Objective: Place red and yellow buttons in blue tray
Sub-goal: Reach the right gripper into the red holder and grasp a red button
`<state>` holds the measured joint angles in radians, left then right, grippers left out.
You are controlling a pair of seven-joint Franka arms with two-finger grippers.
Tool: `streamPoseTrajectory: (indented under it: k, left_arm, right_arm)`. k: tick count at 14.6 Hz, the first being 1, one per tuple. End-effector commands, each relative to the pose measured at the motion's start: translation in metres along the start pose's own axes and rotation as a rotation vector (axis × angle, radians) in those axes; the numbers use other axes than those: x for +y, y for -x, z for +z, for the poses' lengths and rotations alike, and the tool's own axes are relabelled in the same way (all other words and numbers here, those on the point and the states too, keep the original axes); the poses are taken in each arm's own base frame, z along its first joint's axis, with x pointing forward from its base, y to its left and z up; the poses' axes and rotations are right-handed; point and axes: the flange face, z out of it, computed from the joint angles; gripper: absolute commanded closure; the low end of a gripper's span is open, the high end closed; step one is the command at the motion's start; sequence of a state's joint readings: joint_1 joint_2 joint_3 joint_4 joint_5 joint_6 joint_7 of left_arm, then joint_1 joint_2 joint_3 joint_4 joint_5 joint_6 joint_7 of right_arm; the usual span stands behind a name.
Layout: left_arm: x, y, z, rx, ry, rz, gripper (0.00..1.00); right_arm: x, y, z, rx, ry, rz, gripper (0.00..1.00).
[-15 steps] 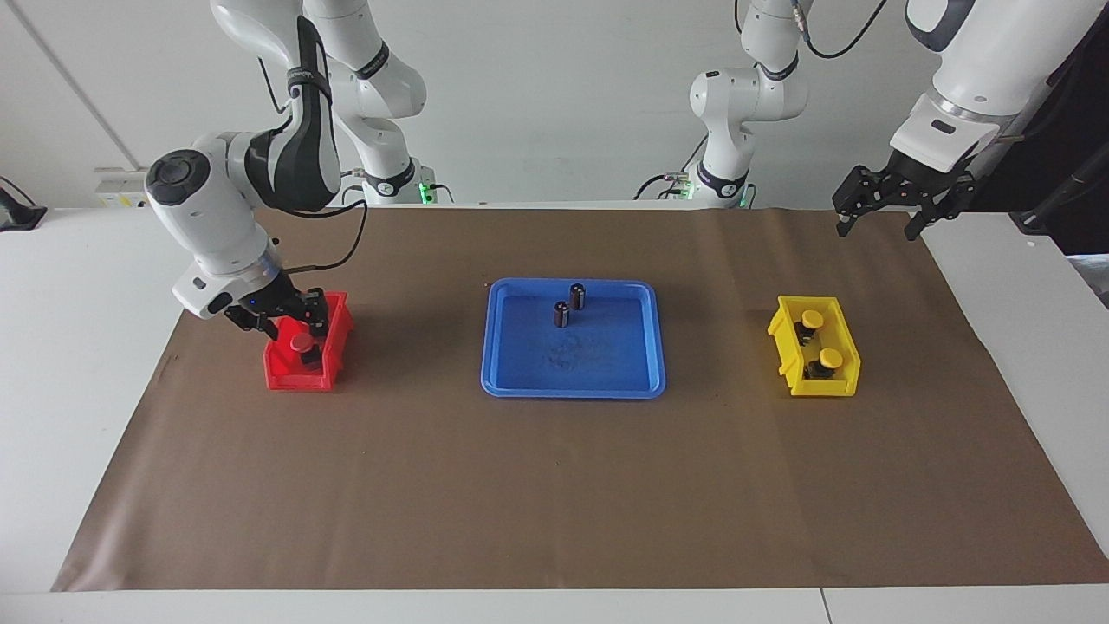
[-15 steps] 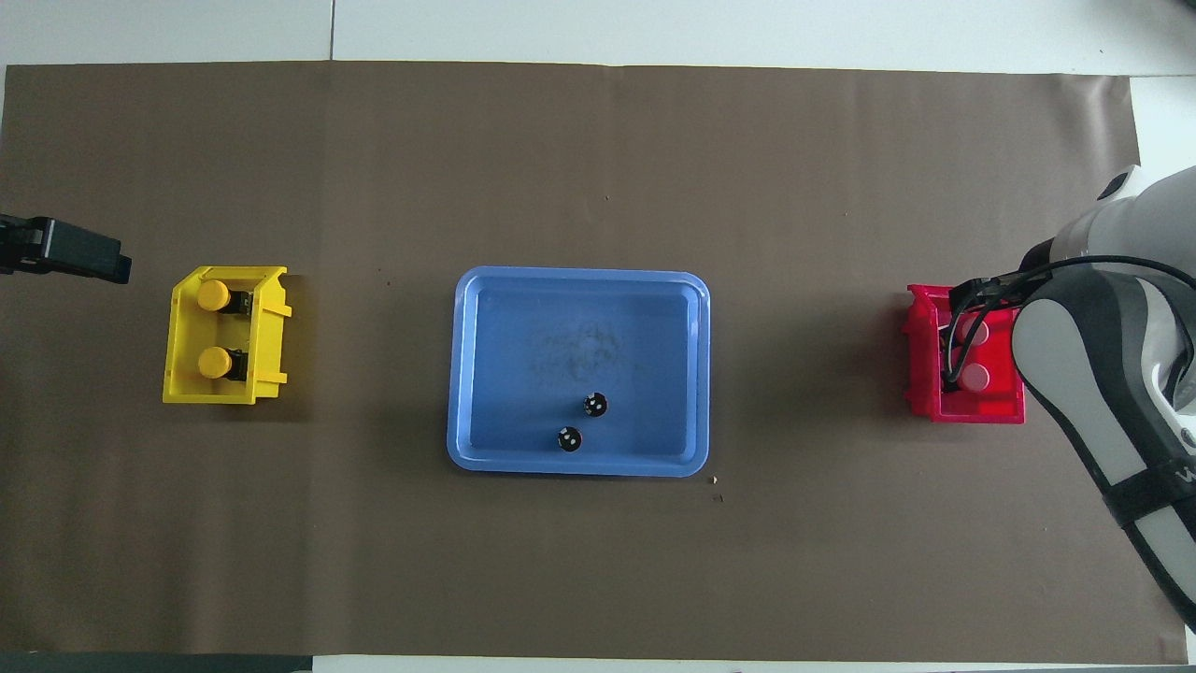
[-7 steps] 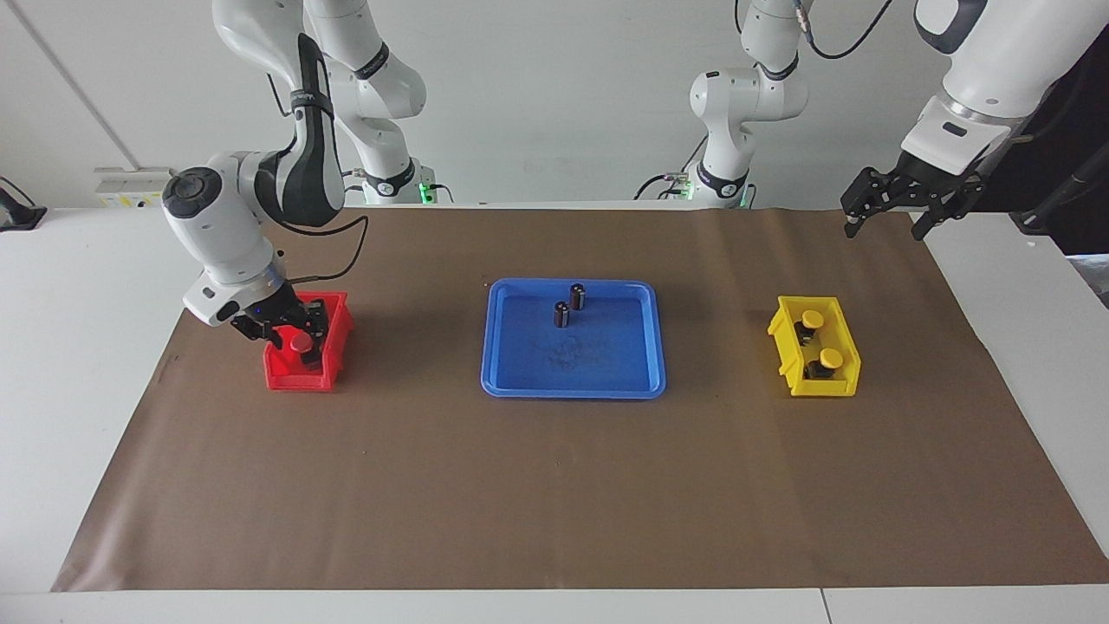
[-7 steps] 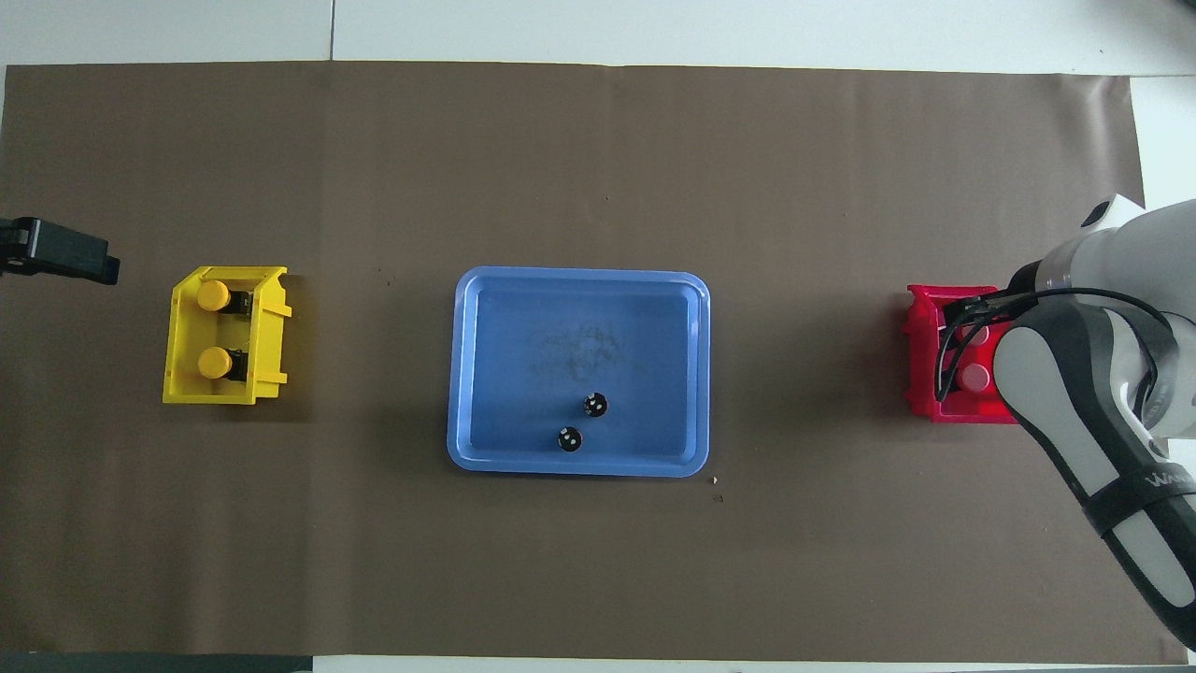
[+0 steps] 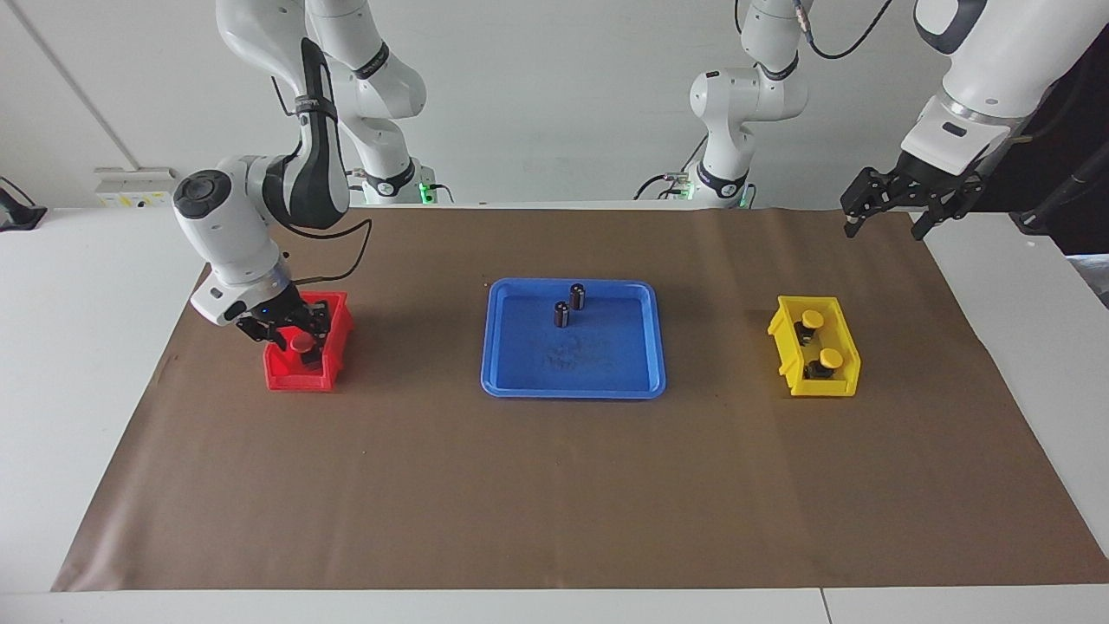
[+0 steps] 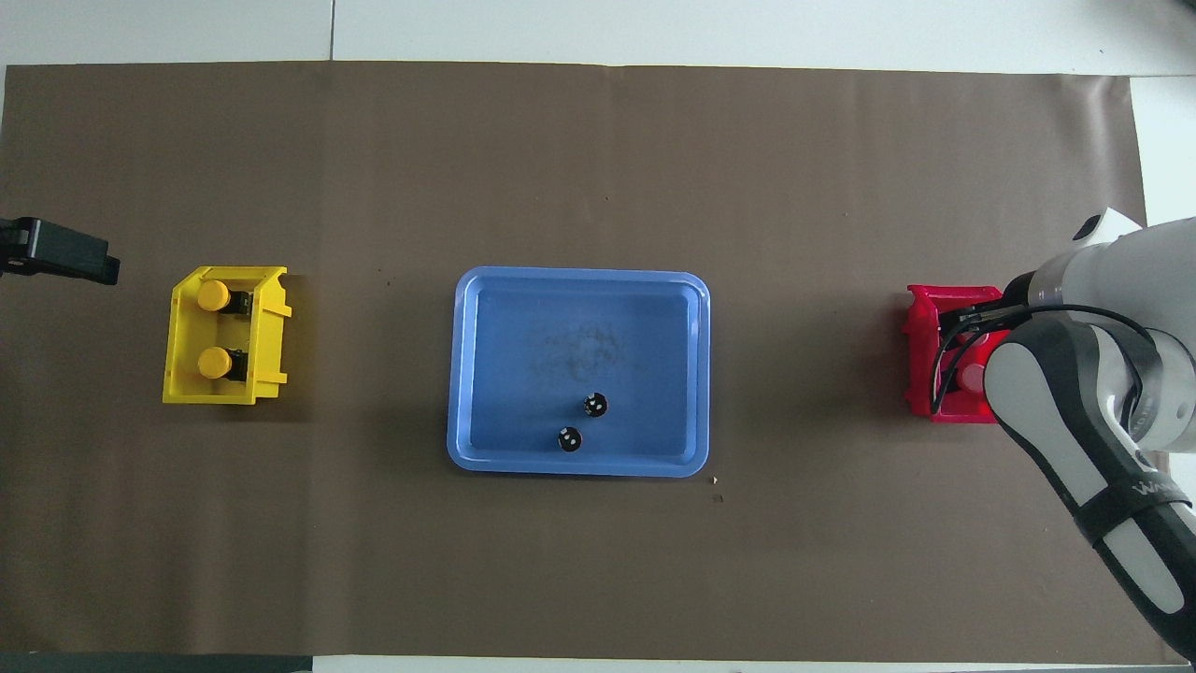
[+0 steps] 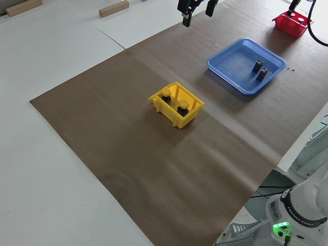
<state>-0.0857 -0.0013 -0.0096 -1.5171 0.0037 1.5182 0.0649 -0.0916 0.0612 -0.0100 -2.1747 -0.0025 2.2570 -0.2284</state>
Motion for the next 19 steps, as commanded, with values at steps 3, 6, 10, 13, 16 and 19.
streamPoseTrajectory:
  k: [3, 6, 10, 13, 16, 19]
  left_arm:
    - [-0.001, 0.009, -0.001, -0.002, -0.01, 0.009, 0.0]
    - [-0.002, 0.005, -0.004, 0.033, -0.014, 0.008, 0.0]
    - [-0.017, 0.008, -0.001, 0.021, -0.015, -0.024, 0.0]
    - [-0.023, 0.008, 0.0, 0.026, -0.049, -0.034, 0.0]
    - [-0.04, 0.009, 0.022, 0.051, -0.052, -0.059, 0.0]
    - [-0.039, 0.005, 0.066, 0.069, -0.053, -0.054, 0.0]
  right_arm:
    - [0.004, 0.01, -0.002, 0.017, -0.009, -0.012, 0.36]
    - [0.003, 0.013, 0.001, 0.026, -0.006, -0.011, 0.36]
    - [0.002, 0.017, 0.005, 0.027, -0.006, -0.011, 0.36]
    - [0.002, 0.019, 0.006, 0.027, -0.006, -0.011, 0.36]
    - [0.002, 0.019, 0.006, 0.027, -0.006, -0.013, 0.38]
    - [0.003, 0.019, 0.005, 0.036, -0.003, -0.025, 0.4]
